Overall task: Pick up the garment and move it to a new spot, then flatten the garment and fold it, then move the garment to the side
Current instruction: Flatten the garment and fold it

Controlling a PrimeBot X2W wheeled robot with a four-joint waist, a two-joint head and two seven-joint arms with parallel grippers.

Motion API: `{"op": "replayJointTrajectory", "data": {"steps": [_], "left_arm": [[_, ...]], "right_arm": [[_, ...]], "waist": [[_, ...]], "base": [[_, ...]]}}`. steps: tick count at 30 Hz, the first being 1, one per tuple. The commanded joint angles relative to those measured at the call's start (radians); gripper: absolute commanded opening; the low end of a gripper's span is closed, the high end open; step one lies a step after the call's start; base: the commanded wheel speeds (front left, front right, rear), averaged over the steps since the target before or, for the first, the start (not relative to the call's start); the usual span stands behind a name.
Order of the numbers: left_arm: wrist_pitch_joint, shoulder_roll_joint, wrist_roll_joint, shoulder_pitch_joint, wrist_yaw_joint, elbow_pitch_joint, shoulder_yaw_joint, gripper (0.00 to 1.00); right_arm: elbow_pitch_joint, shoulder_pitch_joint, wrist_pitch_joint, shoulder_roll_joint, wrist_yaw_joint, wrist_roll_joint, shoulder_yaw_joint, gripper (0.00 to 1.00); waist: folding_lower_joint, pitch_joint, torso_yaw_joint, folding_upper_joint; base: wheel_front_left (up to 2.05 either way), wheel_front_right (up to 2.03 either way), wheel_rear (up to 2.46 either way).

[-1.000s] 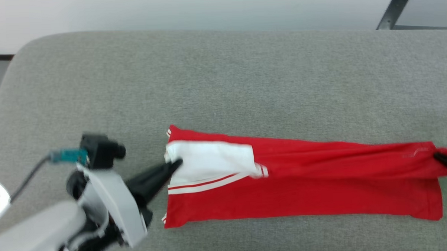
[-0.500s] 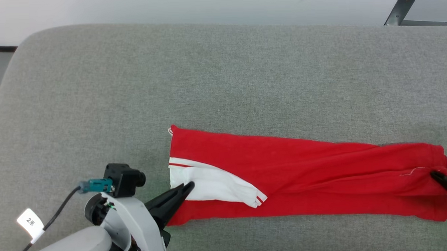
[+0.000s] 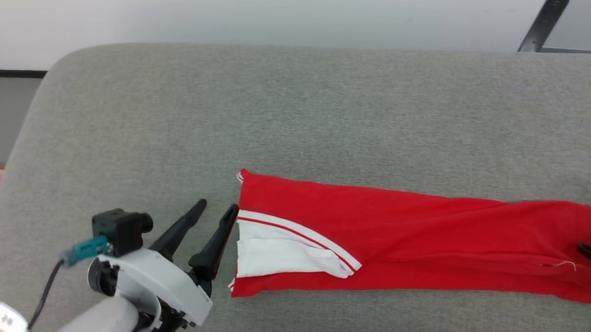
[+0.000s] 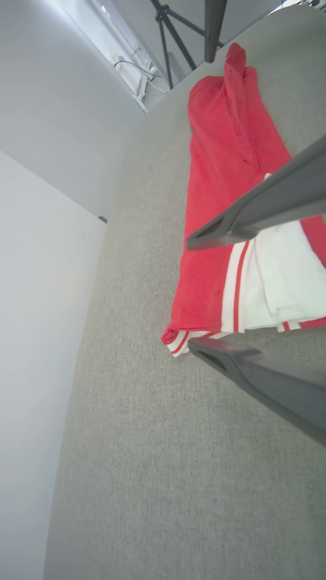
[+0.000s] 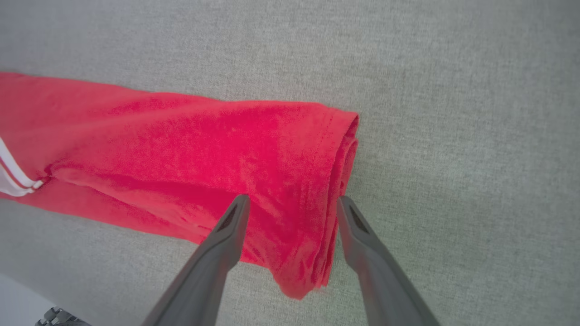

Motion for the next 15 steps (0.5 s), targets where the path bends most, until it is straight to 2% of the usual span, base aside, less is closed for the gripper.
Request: {"op": "replayJointTrajectory", "data": {"steps": [1, 4, 8, 10, 15], "left_arm": [[-0.003, -0.010, 0.016, 0.027, 0.009, -0.005, 0.014, 1.00], [-0.002, -0.064, 0.109, 0.119, 0.051, -0.012, 0.124, 1.00], [-0.002, -0.151, 0.241, 0.234, 0.074, 0.008, 0.249, 1.00], [-0.003, -0.198, 0.304, 0.277, 0.073, 0.025, 0.301, 1.00], [-0.003, -0.296, 0.432, 0.346, 0.036, 0.055, 0.416, 1.00]], "right_arm": [[-0.004, 0.013, 0.009, -0.003, -0.001, 0.010, -0.012, 1.00], [-0.007, 0.035, 0.065, -0.011, -0.001, 0.020, -0.058, 1.00], [0.003, 0.043, 0.129, -0.006, -0.001, 0.000, -0.123, 1.00], [0.016, 0.035, 0.159, -0.001, -0.001, -0.008, -0.153, 1.00], [0.061, 0.012, 0.233, 0.015, -0.001, -0.049, -0.210, 1.00]], "waist": [[0.0000, -0.003, 0.012, -0.0001], [0.0000, -0.003, 0.034, -0.0001], [0.0000, 0.000, 0.073, -0.0001], [0.0000, 0.000, 0.093, -0.0001], [0.0000, -0.001, 0.143, -0.0001]], "base": [[0.00, 0.00, 0.00], [0.00, 0.00, 0.00], [0.00, 0.00, 0.00], [0.00, 0.00, 0.00], [0.00, 0.00, 0.00]]}}
